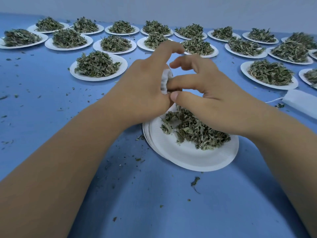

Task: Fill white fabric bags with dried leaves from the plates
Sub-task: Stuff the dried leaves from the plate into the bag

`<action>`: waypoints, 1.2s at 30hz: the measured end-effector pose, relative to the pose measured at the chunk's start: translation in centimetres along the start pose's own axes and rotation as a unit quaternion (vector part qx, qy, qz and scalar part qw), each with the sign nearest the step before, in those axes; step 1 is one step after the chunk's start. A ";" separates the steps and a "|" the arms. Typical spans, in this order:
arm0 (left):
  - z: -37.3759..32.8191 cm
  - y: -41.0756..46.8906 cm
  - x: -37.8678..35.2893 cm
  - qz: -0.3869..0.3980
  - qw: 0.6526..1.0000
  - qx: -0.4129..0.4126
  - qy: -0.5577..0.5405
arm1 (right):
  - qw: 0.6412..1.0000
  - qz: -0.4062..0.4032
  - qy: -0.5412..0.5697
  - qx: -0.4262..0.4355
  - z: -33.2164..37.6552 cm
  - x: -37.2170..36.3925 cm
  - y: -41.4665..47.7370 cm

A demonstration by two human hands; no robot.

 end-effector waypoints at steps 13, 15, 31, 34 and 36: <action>-0.4 0.0 0.7 -0.006 0.999 -0.043 0.028 | 0.991 -0.092 0.093 -0.041 -1.4 1.3 -0.3; -0.5 0.0 0.7 -0.010 0.999 -0.040 0.026 | 0.989 -0.113 0.088 -0.040 -1.3 1.1 -0.3; -0.9 -0.1 -0.3 -0.002 1.000 -0.026 0.013 | 0.980 -0.200 -0.011 -0.019 1.4 0.7 -0.7; -0.9 0.0 -0.1 -0.007 1.000 -0.020 0.008 | 0.980 -0.194 -0.040 -0.003 1.5 0.6 -0.8; -0.9 0.0 0.1 -0.010 1.000 -0.017 -0.007 | 0.987 -0.156 -0.044 -0.001 1.4 0.5 -0.7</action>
Point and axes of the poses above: each hand's wrist, its own y-axis towards the middle knuckle, its own x-axis out of the back of the hand, z = x × y, the point moved 2 cm from there along y, towards the middle knuckle, and after that the axes turned 15 degrees about -y, right-handed, at the moved point
